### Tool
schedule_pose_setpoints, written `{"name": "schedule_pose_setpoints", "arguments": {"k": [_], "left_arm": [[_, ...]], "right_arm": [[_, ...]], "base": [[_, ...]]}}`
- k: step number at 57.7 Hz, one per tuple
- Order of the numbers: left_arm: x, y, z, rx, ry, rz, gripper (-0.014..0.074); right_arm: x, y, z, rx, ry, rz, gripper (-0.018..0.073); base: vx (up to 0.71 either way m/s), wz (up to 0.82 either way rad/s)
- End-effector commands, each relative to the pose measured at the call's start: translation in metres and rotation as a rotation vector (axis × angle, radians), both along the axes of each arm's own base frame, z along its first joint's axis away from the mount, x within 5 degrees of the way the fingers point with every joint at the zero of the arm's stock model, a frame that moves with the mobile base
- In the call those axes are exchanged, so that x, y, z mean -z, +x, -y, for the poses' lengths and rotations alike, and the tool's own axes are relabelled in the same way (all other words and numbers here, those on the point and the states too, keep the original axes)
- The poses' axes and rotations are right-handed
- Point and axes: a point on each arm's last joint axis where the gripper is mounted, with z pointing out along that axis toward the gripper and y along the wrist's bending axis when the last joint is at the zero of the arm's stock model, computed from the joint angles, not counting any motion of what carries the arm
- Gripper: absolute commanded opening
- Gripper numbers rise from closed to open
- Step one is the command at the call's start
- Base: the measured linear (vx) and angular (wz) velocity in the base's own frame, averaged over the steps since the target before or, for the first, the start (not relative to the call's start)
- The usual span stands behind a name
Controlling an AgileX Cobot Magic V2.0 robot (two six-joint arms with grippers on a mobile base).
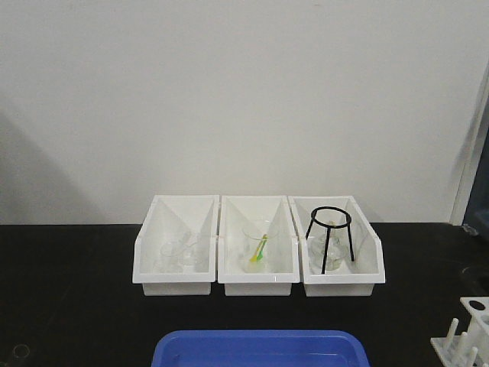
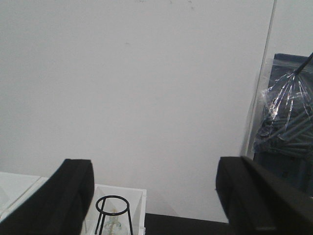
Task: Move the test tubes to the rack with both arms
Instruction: 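Lower the left gripper onto the glass test tube beside the beaker and grasp, then lift the test tube upright with the left gripper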
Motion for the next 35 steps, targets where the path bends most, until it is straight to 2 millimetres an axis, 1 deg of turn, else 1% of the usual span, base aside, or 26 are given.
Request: {"name": "schedule_pose_setpoints", "arguments": {"k": [1, 7, 14, 18, 26, 35], "left_arm": [[-0.012, 0.012, -0.001, -0.029, -0.005, 0.142, 0.0568], [-0.006, 0.017, 0.003, 0.004, -0.001, 0.122, 0.0568], [-0.003, 0.021, 0.013, 0.119, 0.018, 0.149, 0.0568], [-0.001, 0.025, 0.017, 0.151, 0.01, 0.138, 0.0568], [0.002, 0.036, 0.019, 0.154, -0.012, 0.116, 0.0568], [0.004, 0.046, 0.02, 0.15, -0.009, 0.138, 0.0568]], "right_arm": [[-0.021, -0.004, 0.001, 0.01, -0.016, 0.14, 0.0561], [-0.023, -0.004, 0.001, 0.01, -0.016, 0.164, 0.0561], [-0.025, -0.005, 0.001, 0.01, -0.015, 0.182, 0.0561], [-0.025, -0.005, 0.001, 0.01, -0.015, 0.185, 0.0561], [-0.025, -0.005, 0.001, 0.01, -0.015, 0.185, 0.0561], [-0.025, -0.005, 0.001, 0.01, -0.015, 0.185, 0.0561]], "base": [[0.0, 0.0], [0.0, 0.0], [0.0, 0.0], [0.0, 0.0], [0.0, 0.0], [0.0, 0.0]]}}
